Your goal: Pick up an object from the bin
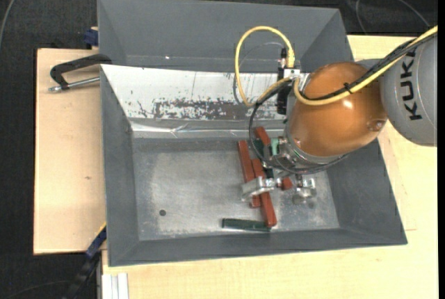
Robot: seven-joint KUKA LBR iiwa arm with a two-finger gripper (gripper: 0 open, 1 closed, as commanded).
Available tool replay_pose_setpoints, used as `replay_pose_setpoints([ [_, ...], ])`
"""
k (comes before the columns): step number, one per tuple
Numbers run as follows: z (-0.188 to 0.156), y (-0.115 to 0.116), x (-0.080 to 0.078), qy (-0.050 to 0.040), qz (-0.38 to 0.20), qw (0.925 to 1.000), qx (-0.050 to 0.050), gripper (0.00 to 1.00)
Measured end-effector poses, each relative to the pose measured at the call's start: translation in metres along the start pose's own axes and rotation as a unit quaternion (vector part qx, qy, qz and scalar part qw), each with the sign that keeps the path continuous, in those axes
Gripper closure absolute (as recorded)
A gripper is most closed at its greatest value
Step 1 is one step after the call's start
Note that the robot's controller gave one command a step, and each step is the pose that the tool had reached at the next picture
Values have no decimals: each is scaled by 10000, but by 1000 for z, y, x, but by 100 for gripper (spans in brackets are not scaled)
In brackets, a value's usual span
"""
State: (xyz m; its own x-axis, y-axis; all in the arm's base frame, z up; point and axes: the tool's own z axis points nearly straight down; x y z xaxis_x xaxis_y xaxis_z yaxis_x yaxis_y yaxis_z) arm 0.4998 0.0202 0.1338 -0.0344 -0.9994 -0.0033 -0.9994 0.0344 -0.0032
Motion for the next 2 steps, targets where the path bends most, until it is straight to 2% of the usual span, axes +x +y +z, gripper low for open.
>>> replay_pose_setpoints([
  [1, 60, -43, 17, -4, 460, 9989, -3, 0],
  [2, 57, -43, 16, -3, 461, 9989, -2, 100],
])
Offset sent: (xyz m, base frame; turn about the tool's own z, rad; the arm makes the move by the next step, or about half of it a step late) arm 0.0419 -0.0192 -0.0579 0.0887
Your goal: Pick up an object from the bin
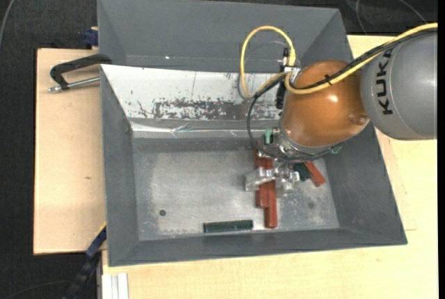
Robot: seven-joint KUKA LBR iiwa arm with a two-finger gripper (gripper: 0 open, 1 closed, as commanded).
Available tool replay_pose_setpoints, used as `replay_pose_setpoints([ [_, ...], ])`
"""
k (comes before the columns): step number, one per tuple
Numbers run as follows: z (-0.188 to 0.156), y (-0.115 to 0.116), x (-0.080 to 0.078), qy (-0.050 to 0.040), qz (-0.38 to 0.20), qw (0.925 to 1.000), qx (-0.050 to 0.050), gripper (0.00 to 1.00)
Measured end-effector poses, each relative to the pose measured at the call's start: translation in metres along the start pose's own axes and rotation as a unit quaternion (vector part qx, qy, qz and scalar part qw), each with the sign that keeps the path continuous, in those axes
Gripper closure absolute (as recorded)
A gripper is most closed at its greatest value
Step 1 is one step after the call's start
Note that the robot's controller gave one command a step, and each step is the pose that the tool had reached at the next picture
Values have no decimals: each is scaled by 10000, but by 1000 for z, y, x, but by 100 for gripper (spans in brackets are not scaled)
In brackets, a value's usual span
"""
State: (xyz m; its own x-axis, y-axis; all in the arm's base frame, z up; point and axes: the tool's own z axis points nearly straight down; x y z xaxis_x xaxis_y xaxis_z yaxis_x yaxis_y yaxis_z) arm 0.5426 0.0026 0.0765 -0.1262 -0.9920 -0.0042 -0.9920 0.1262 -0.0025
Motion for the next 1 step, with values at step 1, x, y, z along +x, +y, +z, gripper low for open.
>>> replay_pose_setpoints([
  [1, -178, 10, -23, 1, -328, 9995, 46, 100],
])
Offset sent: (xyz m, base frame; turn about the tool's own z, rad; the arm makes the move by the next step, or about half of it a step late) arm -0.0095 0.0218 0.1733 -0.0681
